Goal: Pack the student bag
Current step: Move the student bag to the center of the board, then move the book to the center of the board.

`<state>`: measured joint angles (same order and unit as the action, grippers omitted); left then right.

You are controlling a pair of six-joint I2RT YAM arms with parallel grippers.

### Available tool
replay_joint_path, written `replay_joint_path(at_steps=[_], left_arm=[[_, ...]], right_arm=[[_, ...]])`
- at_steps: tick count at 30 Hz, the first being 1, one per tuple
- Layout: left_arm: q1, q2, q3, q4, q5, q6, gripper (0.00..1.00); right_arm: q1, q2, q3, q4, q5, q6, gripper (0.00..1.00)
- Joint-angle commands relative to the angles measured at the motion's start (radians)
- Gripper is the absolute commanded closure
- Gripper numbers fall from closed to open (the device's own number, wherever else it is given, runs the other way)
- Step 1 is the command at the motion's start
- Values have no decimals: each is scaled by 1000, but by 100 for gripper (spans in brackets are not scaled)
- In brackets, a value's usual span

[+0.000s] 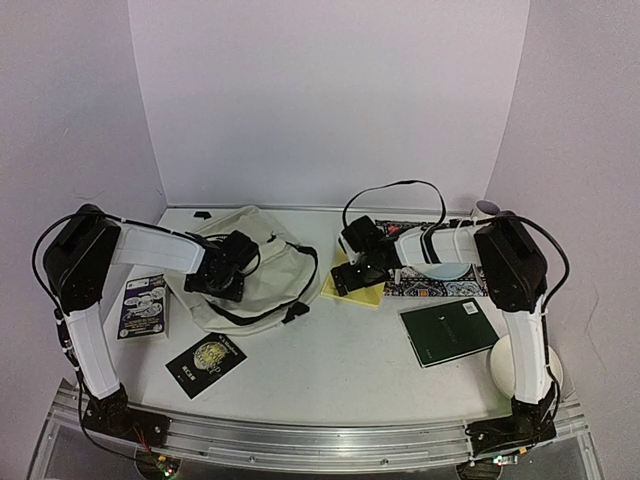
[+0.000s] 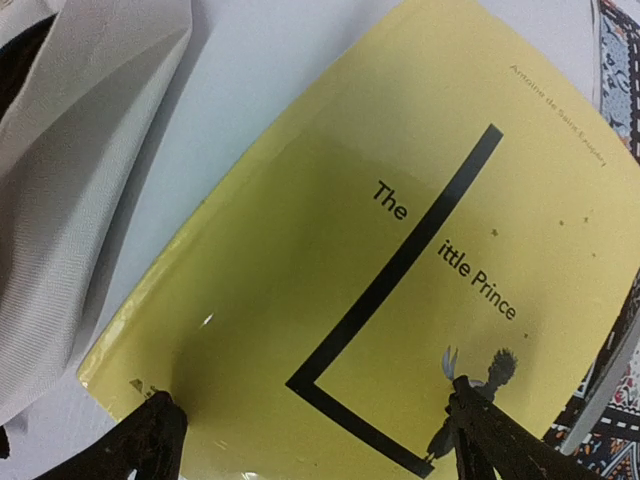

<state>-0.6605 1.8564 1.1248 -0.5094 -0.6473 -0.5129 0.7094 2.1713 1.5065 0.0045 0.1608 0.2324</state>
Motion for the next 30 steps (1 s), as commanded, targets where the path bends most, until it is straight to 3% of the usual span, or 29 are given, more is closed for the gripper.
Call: replay_joint_path(at_steps=[1,10,19,26,30], left_arm=[[4,-62,89,25,-29,24,8],[-55,-260,77,25,106,-20,8],[-169,-316,57,25,178,-84,8],[-228,-337,32,27,240,-146,9],[-267,-363,10,34,255,-185,9]], right_arm=[[4,39,13,-91,-11,-15,9],[62,11,-213,-170,-170,18,14],[138,-171,-429,-184,-278,56,16],[148,-319,-444,-234,-315,50,17],[142,-397,-385,-252,-223,41,15]])
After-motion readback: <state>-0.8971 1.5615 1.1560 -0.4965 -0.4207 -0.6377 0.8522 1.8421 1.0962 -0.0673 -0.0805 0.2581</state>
